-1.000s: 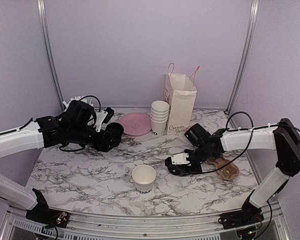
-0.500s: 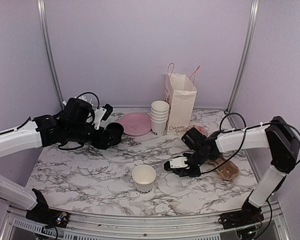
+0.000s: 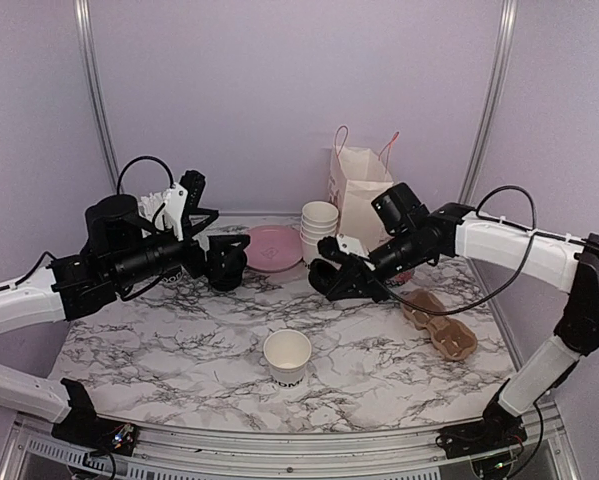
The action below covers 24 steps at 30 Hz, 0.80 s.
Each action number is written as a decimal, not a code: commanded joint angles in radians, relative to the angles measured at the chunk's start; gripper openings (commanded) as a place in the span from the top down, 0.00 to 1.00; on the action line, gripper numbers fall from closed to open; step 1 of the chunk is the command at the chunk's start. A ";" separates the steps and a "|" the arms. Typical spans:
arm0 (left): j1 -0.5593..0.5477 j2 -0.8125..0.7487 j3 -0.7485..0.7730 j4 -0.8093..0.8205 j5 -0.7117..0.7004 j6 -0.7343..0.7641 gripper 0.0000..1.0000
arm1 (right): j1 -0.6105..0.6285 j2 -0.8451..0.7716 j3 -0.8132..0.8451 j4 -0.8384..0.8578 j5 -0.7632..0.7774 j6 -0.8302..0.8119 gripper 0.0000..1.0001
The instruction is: Pack the takeout coffee
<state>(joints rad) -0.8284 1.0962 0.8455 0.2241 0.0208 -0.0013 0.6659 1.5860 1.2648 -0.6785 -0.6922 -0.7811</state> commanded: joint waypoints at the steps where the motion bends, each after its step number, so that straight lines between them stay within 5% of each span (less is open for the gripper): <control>1: -0.035 0.054 0.015 0.305 0.113 0.097 0.02 | -0.044 -0.049 0.146 -0.056 -0.454 0.116 0.95; 11: -0.177 0.159 0.036 0.494 0.113 0.204 0.02 | -0.084 -0.030 0.209 0.118 -0.801 0.392 0.95; 24: -0.313 0.307 0.114 0.549 -0.139 0.353 0.11 | -0.083 -0.057 0.161 0.241 -0.808 0.512 0.95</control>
<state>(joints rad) -1.1244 1.3731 0.9058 0.6960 -0.0238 0.2996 0.5903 1.5517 1.4391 -0.5034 -1.4731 -0.3309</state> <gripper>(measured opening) 0.898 0.065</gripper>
